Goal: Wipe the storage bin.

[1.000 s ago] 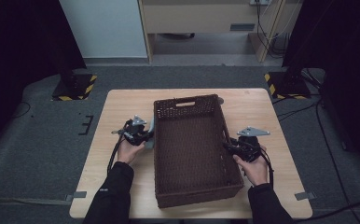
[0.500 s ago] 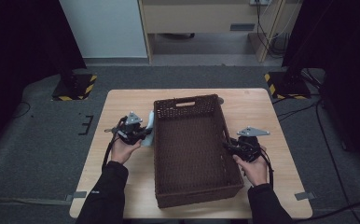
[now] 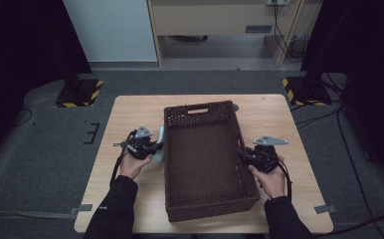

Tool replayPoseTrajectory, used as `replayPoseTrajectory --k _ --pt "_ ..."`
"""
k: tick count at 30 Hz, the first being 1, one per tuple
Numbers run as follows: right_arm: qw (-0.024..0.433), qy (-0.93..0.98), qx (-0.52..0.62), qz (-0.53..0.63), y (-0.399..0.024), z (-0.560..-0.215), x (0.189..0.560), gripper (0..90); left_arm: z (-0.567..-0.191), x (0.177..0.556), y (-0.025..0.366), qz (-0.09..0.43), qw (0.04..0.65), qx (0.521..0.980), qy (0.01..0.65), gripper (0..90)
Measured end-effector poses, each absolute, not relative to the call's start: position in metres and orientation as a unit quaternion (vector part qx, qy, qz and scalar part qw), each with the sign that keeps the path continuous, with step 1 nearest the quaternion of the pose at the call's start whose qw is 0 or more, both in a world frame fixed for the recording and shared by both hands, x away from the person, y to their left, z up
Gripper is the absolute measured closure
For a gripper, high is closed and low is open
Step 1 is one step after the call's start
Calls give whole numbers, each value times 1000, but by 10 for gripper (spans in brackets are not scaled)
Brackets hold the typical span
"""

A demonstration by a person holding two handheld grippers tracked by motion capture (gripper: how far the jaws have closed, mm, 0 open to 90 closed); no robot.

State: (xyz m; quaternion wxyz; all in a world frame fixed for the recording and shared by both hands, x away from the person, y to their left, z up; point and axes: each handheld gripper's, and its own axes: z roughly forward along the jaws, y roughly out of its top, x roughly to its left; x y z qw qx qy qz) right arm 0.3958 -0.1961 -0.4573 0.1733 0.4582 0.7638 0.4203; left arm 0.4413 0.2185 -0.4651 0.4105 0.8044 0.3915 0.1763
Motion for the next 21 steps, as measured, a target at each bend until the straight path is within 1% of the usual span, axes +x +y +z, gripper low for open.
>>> replayPoseTrajectory --k 3,5,8,9,11,12,14,18,19,21 --pt "174 764 459 419 -196 -457 396 662 -450 436 221 187 428 800 377 831" --pt "175 765 457 418 -196 -457 396 662 -451 436 220 184 426 802 377 831" --pt "176 765 457 417 -196 -457 396 662 -466 438 217 173 401 814 384 832" --pt "176 764 459 418 -196 -457 396 661 -479 440 214 161 383 821 391 831" --pt "176 764 459 418 -196 -457 396 660 -485 441 213 156 374 825 395 832" --pt "177 765 458 417 -196 -457 396 659 -494 442 209 150 356 833 396 832" --pt "176 763 461 419 -196 -457 395 658 -497 442 208 149 353 835 395 832" --pt "176 763 460 418 -196 -457 395 654 -492 440 208 152 359 833 392 832" --pt "176 762 462 419 -196 -457 395 649 -485 437 212 157 372 826 394 832" --pt "176 763 461 418 -196 -457 395 645 -480 436 214 160 379 822 393 832"
